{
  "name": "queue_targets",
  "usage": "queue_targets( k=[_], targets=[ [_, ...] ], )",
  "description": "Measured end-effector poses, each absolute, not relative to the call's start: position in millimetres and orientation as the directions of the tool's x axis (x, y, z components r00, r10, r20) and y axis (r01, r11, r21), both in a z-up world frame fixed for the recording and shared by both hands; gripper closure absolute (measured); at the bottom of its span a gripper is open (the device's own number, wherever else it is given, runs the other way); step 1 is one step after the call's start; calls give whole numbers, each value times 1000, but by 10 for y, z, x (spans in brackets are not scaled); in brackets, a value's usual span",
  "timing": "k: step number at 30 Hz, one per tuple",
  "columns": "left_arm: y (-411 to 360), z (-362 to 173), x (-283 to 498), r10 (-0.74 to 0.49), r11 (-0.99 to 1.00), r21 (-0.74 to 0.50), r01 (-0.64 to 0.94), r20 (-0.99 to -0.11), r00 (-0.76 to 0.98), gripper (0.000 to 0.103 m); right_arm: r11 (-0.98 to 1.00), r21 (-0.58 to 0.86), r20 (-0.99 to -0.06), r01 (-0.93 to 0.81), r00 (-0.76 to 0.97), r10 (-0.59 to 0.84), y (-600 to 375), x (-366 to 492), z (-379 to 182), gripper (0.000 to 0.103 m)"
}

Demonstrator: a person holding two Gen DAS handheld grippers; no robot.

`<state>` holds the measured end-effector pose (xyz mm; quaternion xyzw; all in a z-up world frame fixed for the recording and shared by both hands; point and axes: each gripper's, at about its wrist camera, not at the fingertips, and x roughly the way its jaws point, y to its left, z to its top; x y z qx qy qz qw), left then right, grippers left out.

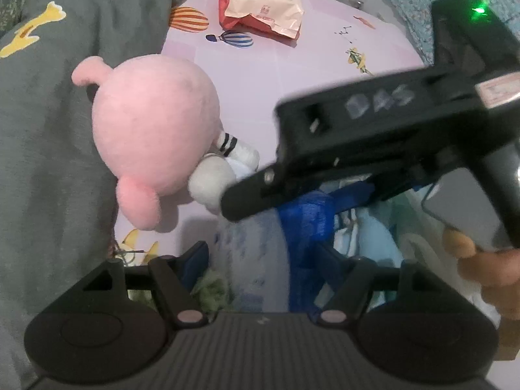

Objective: Organize soft objects
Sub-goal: 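Grasp the blue-and-white wipes pack with the right gripper and lift it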

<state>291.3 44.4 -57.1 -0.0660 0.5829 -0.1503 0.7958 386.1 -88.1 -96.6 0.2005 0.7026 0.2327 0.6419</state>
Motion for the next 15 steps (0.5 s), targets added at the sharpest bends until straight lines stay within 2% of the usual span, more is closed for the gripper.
queue_targets(
  k=[8, 15],
  targets=[
    [538, -452, 2807, -342, 938, -304, 164, -884, 319, 24, 680, 732, -679, 42, -36, 733, -1112, 3850, -713, 13],
    [525, -379, 2742, -331, 942, -287, 174, -878, 345, 19, 621, 783, -621, 20, -1, 784, -1084, 3728, -560, 14]
  ],
)
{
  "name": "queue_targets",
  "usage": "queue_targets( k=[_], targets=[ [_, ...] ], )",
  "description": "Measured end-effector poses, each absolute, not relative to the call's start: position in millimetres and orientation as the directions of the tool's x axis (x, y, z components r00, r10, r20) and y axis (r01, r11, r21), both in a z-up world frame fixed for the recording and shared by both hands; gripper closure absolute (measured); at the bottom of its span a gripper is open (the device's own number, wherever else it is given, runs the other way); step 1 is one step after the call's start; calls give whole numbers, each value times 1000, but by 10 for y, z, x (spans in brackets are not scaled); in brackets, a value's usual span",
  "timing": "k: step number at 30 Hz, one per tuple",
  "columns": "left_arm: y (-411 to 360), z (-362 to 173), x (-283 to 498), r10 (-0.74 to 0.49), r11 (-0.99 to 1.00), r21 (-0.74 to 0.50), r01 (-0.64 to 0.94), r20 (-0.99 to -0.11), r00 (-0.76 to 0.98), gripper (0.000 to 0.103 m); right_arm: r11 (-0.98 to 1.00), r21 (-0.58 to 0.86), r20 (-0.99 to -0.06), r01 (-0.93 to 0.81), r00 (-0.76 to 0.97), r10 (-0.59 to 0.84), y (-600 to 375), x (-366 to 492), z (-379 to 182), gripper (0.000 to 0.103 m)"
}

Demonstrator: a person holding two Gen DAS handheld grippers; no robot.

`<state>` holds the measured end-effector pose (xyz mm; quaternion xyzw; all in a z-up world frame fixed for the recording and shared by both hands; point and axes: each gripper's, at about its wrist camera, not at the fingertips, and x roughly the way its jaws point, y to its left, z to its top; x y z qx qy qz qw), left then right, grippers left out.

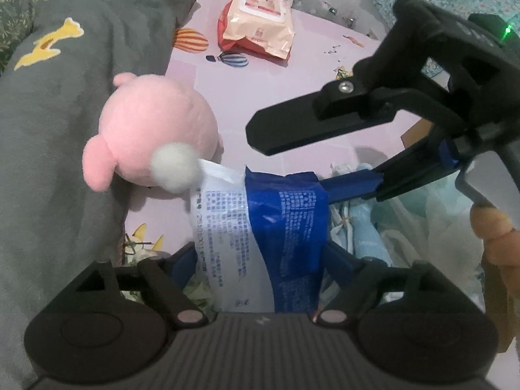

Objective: Organize soft objects
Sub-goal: 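Grasp the blue-and-white wipes pack with the right gripper and lift it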

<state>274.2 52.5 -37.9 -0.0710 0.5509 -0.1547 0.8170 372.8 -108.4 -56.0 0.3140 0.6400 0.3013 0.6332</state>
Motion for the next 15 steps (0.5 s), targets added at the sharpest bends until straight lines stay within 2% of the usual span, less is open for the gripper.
queue_targets(
  k=[5, 9, 15],
  targets=[
    [437, -292, 2657, -280, 958, -227, 176, -875, 396, 18, 601, 800, -600, -2, 32, 799, -1129, 3622, -458, 15],
    [405, -113, 2550, -232, 971, -177, 160, -854, 465, 26, 575, 818, -574, -21, 53, 817, -1140, 3562, -290, 20],
    [438, 83, 2509, -232, 972, -206, 109, -800, 553, 27, 548, 827, -538, -130, 105, 837, -1125, 3516, 156, 22]
  ],
)
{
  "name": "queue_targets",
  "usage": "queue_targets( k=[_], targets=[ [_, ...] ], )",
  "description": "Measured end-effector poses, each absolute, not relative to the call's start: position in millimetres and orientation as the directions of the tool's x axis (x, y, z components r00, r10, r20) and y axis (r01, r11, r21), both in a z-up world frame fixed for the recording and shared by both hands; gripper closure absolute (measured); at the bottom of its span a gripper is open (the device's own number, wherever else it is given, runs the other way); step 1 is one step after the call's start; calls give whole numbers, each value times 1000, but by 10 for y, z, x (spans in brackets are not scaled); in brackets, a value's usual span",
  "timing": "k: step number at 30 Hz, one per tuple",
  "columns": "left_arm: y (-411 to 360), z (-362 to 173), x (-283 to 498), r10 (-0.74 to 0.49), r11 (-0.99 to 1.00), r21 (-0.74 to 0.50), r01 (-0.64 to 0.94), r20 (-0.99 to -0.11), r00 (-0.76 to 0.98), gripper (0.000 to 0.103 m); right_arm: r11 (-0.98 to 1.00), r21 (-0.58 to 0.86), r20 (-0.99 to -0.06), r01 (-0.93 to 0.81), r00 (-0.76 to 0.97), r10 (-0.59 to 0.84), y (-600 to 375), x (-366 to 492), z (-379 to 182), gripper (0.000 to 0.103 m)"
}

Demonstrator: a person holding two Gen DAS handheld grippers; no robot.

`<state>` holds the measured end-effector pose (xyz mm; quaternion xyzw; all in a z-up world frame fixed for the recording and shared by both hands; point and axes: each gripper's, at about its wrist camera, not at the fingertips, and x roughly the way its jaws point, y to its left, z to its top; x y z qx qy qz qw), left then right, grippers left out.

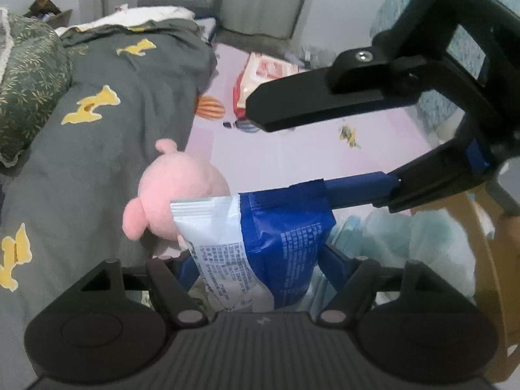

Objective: Organize soft objects
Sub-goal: 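Grasp the blue-and-white wipes pack with the right gripper and lift it, then carry the wipes pack with the right gripper over the cardboard box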

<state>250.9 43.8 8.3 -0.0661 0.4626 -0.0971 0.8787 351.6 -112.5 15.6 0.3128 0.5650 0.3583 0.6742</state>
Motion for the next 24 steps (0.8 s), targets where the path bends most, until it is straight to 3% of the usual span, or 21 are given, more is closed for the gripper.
queue_targets(
  k=[9, 19, 24],
  targets=[
    [469, -96, 2080, -270, 963, -230, 140, -803, 532, 28, 544, 828, -544, -138, 42, 838, -1256, 3179, -7, 29],
    [516, -14, 1445, -321, 947, -250, 203, -787, 526, 28, 539, 835, -545, -110, -21, 838, -1449, 2644, -256, 29],
    [561, 19, 1213, -348, 937, -277, 212, -774, 528, 28, 622, 779, -626, -86, -47, 778, -1552, 2483, -434, 30]
  ],
)
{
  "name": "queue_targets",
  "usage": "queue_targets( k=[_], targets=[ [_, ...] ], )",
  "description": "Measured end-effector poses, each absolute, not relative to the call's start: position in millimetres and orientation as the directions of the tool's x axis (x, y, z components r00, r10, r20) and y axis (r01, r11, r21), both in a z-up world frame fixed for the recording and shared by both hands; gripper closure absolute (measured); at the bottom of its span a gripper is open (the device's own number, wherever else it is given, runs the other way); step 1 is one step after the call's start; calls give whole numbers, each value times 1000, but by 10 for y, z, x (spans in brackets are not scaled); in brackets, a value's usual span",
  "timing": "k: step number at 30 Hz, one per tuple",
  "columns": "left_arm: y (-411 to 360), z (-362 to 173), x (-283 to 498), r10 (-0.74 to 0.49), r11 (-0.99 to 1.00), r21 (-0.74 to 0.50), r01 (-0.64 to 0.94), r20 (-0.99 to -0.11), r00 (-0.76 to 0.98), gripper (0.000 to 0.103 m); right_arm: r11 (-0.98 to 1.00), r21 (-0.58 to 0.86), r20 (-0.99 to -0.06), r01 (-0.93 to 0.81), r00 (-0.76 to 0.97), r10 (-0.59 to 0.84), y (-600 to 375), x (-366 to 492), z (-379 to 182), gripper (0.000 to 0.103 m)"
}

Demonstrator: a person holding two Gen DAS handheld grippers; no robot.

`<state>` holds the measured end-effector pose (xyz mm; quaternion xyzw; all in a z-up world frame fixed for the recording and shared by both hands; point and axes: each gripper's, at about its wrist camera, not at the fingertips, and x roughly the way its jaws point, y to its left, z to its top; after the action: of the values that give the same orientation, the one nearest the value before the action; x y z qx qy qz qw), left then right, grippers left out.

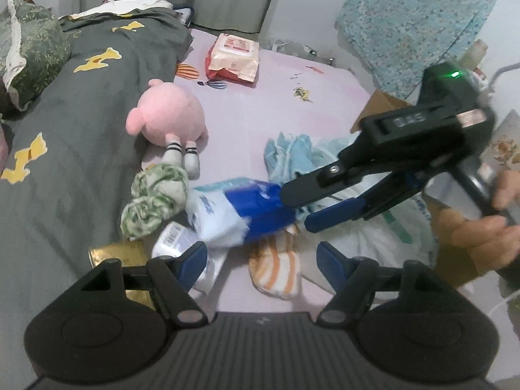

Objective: Organize soft objects
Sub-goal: 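Carry the wipes pack with the right gripper over the cardboard box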

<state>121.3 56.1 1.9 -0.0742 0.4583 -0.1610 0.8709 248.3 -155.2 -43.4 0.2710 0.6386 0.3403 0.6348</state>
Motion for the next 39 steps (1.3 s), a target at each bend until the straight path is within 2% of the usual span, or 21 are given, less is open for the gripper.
queue_targets(
  k=[9, 12, 16, 21, 23, 26, 33, 39],
  targets=[
    [741, 187, 1149, -363, 929, -331, 169, -716, 596, 32, 648, 758, -647, -81, 36, 761, -1556, 2524, -270, 33],
    [796, 132, 1312, -346, 931, -343, 121, -731, 589, 39, 661, 747, -661, -69, 35, 750, -1486, 2614, -319, 39],
    [826, -85, 1640, -305, 945, -324, 56, -799, 518, 45, 693, 719, -694, -49, 12, 720, -1356, 2670, -449, 47],
    [895, -258, 1871, -376, 915, -401, 43, -807, 455, 43, 713, 701, -713, -30, 12, 701, -1298, 2706, -543, 49],
    [899, -305, 1950, -391, 909, -413, 46, -811, 434, 36, 715, 699, -715, -11, 12, 699, -1290, 2740, -582, 50],
    [920, -373, 2038, -409, 900, -434, 35, -815, 410, 32, 724, 689, -724, 16, 13, 689, -1270, 2787, -648, 49],
    [903, -496, 2112, -441, 880, -474, 11, -809, 390, 34, 716, 695, -719, 66, 20, 695, -1241, 2850, -799, 47],
    [851, -261, 1981, -428, 888, -458, 37, -795, 429, 37, 680, 731, -683, 56, 31, 730, -1275, 2755, -714, 48]
  ],
)
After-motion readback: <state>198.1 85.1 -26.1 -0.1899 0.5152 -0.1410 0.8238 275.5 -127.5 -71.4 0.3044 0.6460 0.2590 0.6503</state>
